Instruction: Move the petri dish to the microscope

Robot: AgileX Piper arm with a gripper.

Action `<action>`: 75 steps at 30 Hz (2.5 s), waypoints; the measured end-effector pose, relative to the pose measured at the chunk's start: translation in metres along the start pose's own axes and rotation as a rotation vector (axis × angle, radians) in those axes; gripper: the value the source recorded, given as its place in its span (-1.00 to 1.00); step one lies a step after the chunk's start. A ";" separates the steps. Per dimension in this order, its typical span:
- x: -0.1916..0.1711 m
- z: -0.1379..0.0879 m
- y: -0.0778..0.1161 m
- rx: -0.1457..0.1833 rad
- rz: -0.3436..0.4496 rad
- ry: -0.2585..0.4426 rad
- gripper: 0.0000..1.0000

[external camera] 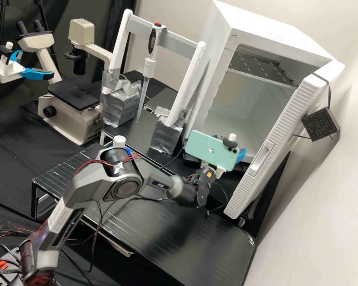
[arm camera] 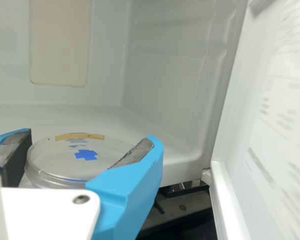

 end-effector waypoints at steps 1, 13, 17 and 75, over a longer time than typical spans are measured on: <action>-0.008 -0.002 0.000 0.009 0.009 0.012 -1.00; -0.103 -0.045 -0.011 0.020 0.071 0.036 -1.00; -0.130 -0.063 -0.020 0.000 0.051 0.025 -1.00; -0.177 -0.248 -0.161 0.103 -0.391 0.630 -1.00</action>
